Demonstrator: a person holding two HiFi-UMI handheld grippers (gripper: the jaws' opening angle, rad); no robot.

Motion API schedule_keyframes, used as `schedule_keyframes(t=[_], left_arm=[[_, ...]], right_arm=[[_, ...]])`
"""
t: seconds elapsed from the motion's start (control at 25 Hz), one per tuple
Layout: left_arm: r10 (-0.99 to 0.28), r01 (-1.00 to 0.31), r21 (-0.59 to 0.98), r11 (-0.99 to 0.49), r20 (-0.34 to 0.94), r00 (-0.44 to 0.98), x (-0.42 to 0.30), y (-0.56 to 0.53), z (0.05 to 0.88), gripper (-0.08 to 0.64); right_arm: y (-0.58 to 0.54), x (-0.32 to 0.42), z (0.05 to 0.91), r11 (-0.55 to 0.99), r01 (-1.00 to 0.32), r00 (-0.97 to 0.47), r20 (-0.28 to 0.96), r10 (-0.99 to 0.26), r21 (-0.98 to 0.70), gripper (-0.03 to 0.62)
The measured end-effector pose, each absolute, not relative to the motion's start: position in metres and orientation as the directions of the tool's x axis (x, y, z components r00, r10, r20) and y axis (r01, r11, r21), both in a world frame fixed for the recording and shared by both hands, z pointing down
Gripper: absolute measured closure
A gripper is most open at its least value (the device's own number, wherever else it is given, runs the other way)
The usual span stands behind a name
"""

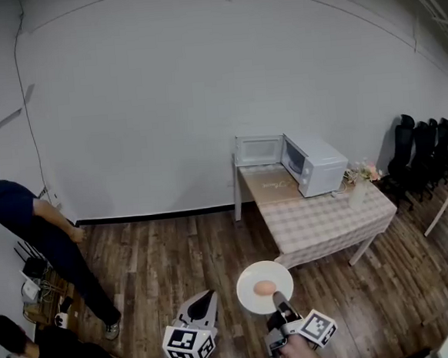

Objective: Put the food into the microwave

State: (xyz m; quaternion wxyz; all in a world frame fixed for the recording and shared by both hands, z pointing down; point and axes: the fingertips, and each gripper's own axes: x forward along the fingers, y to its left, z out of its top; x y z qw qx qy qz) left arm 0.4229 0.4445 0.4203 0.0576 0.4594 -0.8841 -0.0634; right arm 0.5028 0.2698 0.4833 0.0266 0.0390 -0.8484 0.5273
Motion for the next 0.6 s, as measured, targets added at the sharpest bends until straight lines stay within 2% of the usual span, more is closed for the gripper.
schedule_keyframes(t=[0.6], left_arm=[[-0.840, -0.820, 0.197, 0.538, 0.039, -0.541, 0.396, 0.480, 0.428, 0.552]], right_arm=[[0.304, 0.480, 0.481, 0.421, -0.094, -0.995, 0.068, -0.077, -0.902, 0.566]])
